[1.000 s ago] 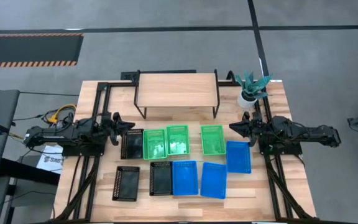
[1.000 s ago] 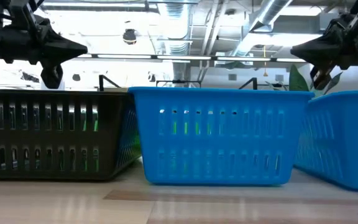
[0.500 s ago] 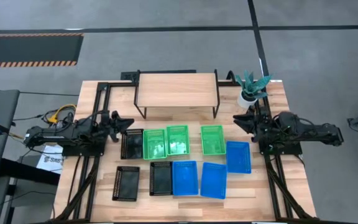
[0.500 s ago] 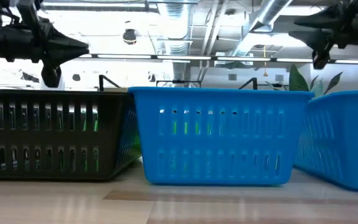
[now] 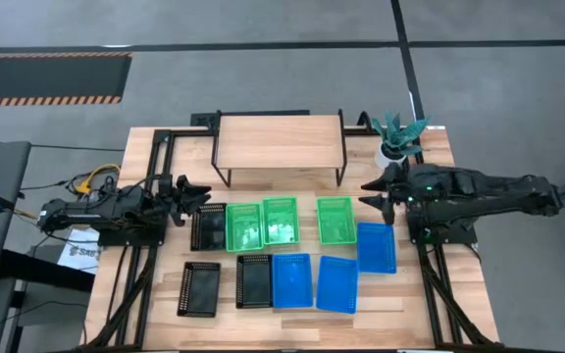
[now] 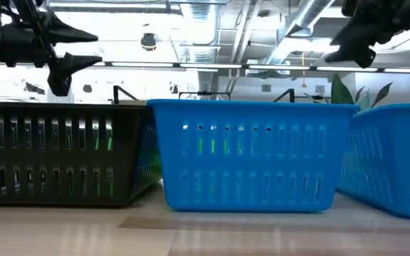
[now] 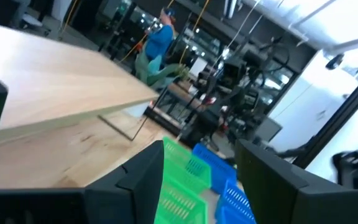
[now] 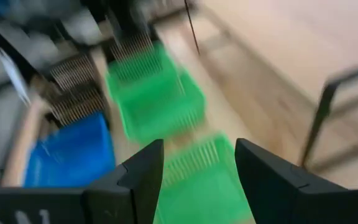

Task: Stack baskets on shelf by color
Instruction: Put the right blue bin on the shelf

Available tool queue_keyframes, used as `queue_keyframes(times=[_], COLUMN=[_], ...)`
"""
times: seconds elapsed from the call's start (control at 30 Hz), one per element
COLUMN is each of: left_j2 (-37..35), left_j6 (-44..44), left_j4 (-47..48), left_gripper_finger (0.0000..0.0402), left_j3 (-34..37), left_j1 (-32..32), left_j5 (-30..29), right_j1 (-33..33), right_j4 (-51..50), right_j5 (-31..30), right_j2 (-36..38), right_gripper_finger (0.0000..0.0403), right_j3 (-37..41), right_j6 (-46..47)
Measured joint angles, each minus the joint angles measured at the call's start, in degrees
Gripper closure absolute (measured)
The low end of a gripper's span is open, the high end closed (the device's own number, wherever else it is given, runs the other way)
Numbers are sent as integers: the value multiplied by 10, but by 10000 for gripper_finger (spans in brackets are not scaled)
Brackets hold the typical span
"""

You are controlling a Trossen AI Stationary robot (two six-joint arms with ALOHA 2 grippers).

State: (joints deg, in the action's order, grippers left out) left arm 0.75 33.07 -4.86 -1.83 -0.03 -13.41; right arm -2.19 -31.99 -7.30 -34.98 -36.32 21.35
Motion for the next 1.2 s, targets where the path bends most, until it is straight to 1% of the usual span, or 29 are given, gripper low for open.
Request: queue_keyframes(times=[0.1, 0.2, 0.4, 0.53, 0.63, 0.8, 1.0, 1.2], left_j2=[0, 0, 0, 0, 0, 0, 0, 0], left_j6=[-7, -16, -20, -20, -20, -20, -20, -20], left_j4=[25, 44, 54, 54, 56, 56, 59, 60], left_gripper_finger=[209, 209, 209, 209, 209, 209, 209, 209], left_j3=[0, 0, -1, -1, -2, -2, -2, -2], left_j1=[0, 0, 0, 0, 0, 0, 0, 0], left_j5=[2, 6, 7, 7, 10, 10, 11, 11], right_j1=[11, 26, 54, 65, 69, 65, 65, 65], right_j4=[-86, -156, -220, -255, -261, -256, -245, -225], right_j5=[1, 5, 44, 46, 41, 14, 13, 16], right_j2=[-76, -152, -277, -327, -342, -348, -347, -348], right_gripper_finger=[183, 180, 177, 179, 179, 180, 192, 209], right_j3=[-38, -51, -53, -53, -53, -53, -51, -25], right_j6=[14, 31, 42, 42, 36, 21, 6, 6])
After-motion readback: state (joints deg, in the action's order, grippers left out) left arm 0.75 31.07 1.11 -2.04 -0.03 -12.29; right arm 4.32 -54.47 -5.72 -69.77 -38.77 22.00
